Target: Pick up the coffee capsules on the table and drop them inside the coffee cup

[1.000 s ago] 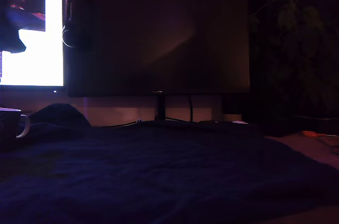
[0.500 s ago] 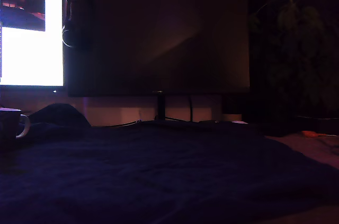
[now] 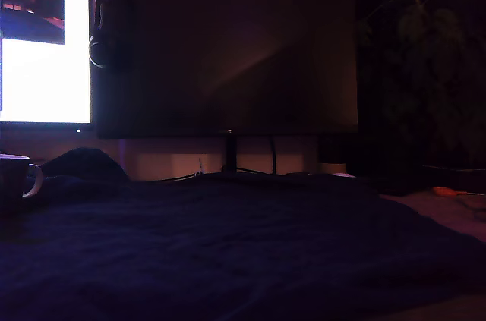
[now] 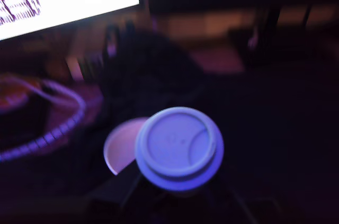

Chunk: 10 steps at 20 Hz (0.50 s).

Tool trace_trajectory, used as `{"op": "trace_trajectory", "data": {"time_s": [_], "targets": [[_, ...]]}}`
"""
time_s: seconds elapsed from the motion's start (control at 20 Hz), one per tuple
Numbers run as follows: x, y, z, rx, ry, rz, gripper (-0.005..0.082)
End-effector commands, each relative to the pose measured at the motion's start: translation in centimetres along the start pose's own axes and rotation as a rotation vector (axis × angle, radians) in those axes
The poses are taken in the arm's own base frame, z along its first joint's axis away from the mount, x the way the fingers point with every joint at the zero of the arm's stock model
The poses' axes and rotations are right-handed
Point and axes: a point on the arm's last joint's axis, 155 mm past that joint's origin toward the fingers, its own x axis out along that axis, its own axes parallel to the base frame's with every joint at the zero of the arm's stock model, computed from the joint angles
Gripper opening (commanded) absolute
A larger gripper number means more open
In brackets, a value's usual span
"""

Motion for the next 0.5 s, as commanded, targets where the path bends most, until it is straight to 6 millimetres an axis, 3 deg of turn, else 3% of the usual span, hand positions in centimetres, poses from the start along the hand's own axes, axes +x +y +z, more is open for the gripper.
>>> {"op": "trace_trajectory", "data": {"time_s": [0.0,0.45], "targets": [[0.6,0.1,-1.2,-0.002,0.019,0.000,0.0213],[3.2,0.7,-2.2,-0.015,0.090,0.000,0.0213]]}}
